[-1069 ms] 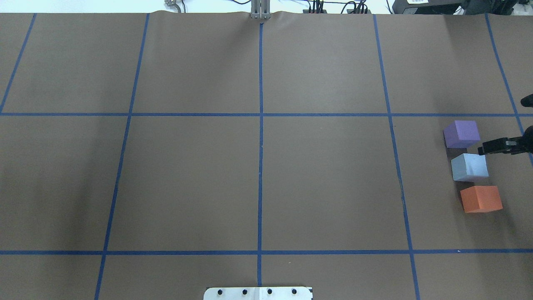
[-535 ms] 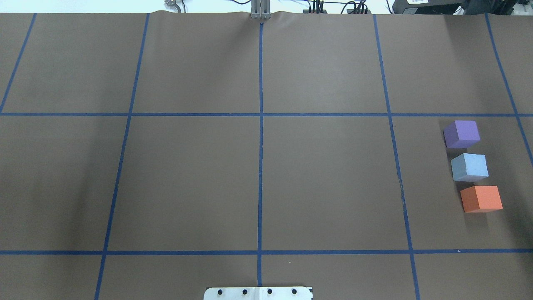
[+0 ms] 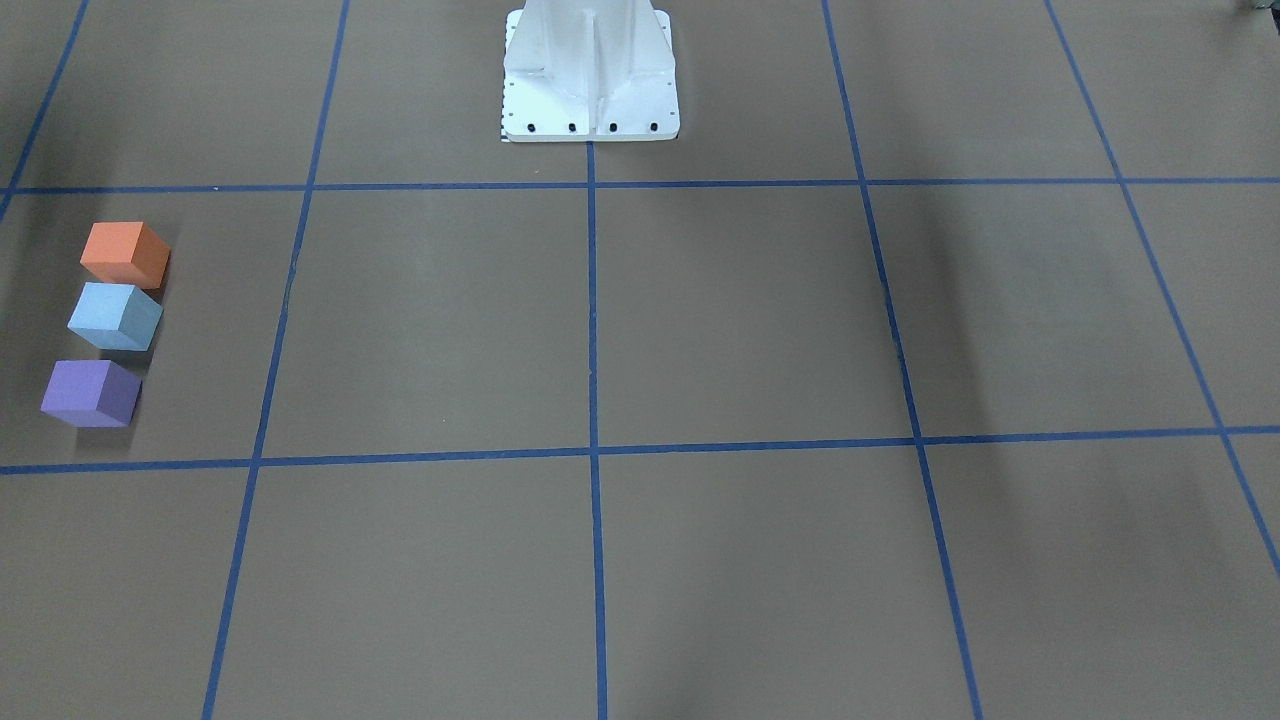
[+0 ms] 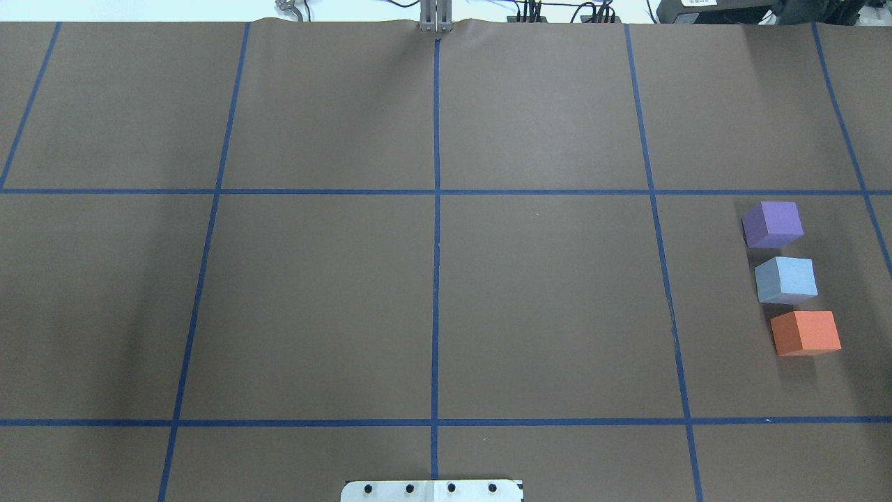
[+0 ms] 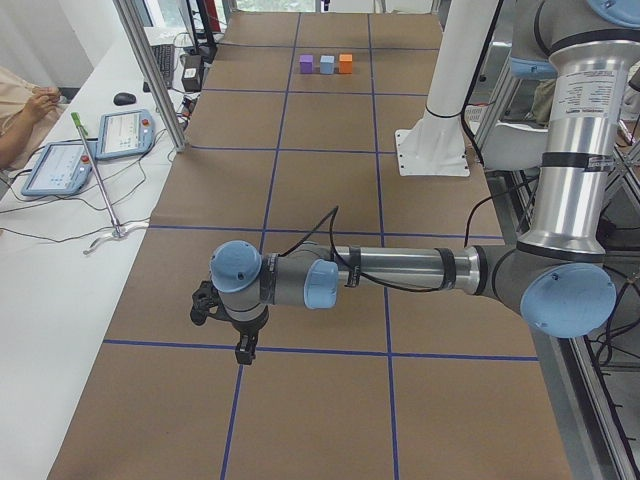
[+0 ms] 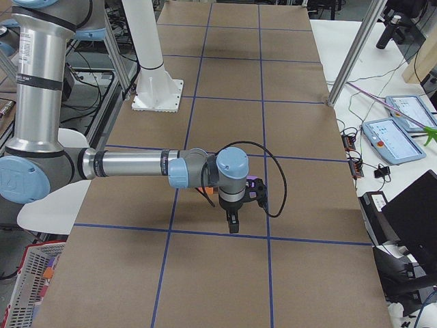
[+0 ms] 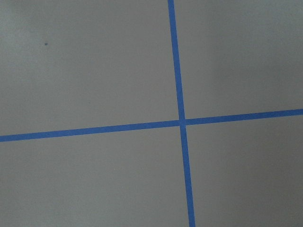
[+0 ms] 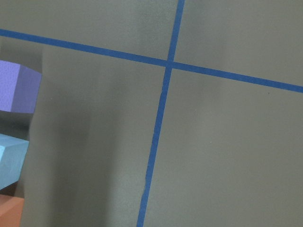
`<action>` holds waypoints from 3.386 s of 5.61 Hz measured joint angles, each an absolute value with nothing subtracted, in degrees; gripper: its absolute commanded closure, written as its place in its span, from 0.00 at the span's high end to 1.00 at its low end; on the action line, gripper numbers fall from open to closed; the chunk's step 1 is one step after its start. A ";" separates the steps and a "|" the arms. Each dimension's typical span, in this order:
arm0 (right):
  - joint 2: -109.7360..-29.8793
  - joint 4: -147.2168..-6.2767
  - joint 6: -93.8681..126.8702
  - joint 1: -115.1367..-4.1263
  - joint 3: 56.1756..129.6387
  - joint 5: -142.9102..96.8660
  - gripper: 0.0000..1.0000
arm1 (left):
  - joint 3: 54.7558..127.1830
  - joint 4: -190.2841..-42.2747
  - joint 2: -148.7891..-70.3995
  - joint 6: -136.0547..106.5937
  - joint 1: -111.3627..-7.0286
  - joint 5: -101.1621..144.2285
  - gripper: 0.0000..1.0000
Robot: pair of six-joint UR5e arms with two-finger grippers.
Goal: Place blue block between orange and purple blocks
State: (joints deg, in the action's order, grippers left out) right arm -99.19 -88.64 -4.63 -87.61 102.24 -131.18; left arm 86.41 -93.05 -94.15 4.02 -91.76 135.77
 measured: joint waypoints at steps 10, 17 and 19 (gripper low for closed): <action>-99.70 -88.48 -4.22 -87.72 101.90 -131.04 1.00 | 88.16 -103.47 -87.05 4.04 -91.73 135.70 1.00; -99.76 -87.72 -4.31 -87.63 101.52 -131.10 1.00 | 87.37 -108.57 -83.97 3.89 -91.70 135.31 1.00; -99.76 -87.64 -4.31 -87.63 101.44 -132.04 1.00 | 87.23 -108.62 -83.94 3.80 -91.67 135.10 1.00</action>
